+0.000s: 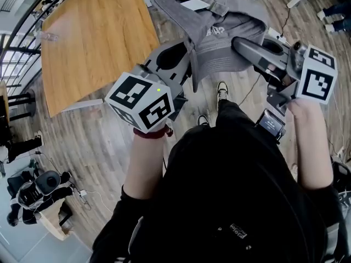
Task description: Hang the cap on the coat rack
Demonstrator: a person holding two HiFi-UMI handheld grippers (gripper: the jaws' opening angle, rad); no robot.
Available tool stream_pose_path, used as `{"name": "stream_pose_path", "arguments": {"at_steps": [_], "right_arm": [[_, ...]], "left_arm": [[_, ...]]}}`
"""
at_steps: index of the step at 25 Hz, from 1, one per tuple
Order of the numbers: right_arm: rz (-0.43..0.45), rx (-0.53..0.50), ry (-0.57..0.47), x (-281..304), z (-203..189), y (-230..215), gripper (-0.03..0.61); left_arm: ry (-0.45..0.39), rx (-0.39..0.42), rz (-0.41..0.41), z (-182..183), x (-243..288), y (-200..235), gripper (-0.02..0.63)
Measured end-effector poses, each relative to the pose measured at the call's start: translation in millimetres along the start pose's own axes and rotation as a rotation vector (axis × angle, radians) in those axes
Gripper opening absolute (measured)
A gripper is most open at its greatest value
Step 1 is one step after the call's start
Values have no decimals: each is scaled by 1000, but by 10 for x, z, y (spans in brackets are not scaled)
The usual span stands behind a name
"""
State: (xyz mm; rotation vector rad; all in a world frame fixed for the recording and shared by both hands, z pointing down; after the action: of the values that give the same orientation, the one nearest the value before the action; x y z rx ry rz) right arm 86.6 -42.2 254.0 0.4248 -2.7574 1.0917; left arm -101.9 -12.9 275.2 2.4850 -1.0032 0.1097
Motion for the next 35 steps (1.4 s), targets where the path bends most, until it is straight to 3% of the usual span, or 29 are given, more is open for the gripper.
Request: {"name": "stream_pose_path", "arguments": {"at_steps": [10,18,22,35], "right_arm": [[45,-15,-33,17,16,-14,38],[38,-5,-55,-6,-67,-34,38],[40,-47,-65,-20,56,-81,38],[94,-45,-85,15,-24,-41,38]], "left_arm": [[-9,-12,13,-33,-70,-42,-3],[-9,8,1,-100,-20,-15,-3],[-28,23,6,-69,44,15,-3],[-9,52,33,-85,-40,-45,-3]]}}
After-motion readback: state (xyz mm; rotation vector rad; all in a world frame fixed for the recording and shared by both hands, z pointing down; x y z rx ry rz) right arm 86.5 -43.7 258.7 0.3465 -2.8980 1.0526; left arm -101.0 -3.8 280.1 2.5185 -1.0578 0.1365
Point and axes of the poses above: the fingertips, and each gripper's own axes: x forward along the fingers, y to its left, z out of its top, the point moved 7 cm from there along -x, backward along the fingers, and after that the axes turned 3 degrees about y, right-handed, at the moved point
